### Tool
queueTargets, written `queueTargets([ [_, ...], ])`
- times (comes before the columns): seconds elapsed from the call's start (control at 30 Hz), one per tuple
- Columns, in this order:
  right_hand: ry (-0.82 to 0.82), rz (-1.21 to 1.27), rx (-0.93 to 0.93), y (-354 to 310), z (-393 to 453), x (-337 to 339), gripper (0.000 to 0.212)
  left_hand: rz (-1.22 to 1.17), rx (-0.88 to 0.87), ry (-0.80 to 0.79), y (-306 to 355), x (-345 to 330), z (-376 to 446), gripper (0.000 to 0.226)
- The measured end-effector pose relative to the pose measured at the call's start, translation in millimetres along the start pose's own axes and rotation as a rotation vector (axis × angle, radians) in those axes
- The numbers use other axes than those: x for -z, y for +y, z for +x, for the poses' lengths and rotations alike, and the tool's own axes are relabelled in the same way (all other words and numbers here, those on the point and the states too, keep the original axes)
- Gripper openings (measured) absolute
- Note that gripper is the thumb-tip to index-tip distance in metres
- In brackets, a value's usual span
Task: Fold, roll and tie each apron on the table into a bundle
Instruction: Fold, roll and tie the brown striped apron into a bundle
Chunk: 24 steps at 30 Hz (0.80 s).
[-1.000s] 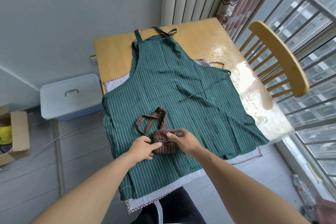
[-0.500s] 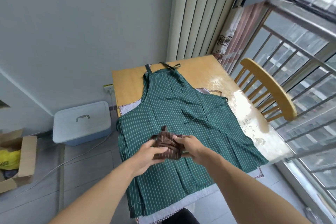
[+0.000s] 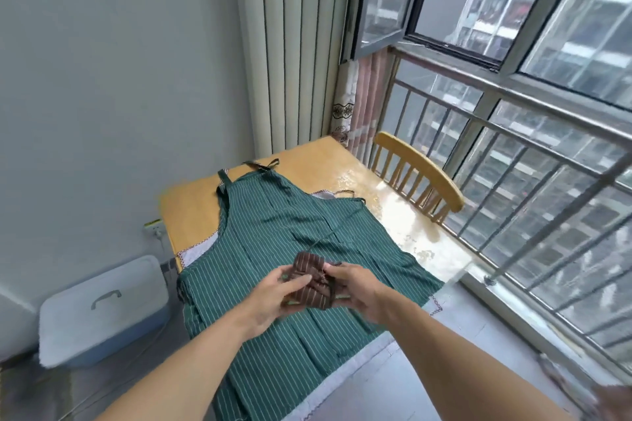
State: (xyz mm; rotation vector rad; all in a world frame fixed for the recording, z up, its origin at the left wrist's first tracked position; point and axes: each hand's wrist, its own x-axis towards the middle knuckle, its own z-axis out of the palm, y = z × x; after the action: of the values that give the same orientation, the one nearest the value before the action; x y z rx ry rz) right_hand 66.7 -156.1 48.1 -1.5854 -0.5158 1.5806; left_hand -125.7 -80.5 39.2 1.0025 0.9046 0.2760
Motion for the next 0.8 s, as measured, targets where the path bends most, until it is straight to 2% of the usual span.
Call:
queueTargets([
  [0.1,-0.024,-0.017,0.019,3.7,-21.3,29.3,0.040,0.051,-0.071,0.128,9.9,-36.8,6.2,0.053],
  [0.2,-0.038,-0.146,0.034,19.2,-49.8,64.4,0.049,0.084,-0.106,0.181,17.0,-77.8,12.2,0.069],
  [0.27,-0.009,-0.373,0.039,37.4,-73.0,98.8,0.054,0.144,-0.102,0.126,15.6,-113.8,16.7,0.079],
  [0.33,0.125,-0.535,0.060,52.5,-101.9,140.7,0.064,0.232,-0.092,0.034,15.5,-161.7,15.9,0.080],
  [0.4,0.324,-0.544,0.126,65.7,-145.7,188.1,0.070,0.347,-0.096,-0.078,15.5,-224.4,6.2,0.070],
  [0.5,0.392,-0.580,0.272,74.7,-192.6,231.7,0.082,0.482,-0.142,-0.211,19.4,-293.8,-4.2,0.054],
  [0.6,0.383,-0.503,0.290,100.5,-246.9,283.8,0.068,0.545,-0.163,-0.315,16.8,-378.1,-20.2,0.044],
  [0.73,0.334,-0.321,0.318,124.6,-319.9,334.5,0.039,0.555,-0.188,-0.399,19.3,-471.6,-35.8,0.047],
  [0.8,0.369,-0.179,0.342,135.3,-353.9,353.9,0.028,0.529,-0.178,-0.420,19.6,-503.9,-38.3,0.055],
])
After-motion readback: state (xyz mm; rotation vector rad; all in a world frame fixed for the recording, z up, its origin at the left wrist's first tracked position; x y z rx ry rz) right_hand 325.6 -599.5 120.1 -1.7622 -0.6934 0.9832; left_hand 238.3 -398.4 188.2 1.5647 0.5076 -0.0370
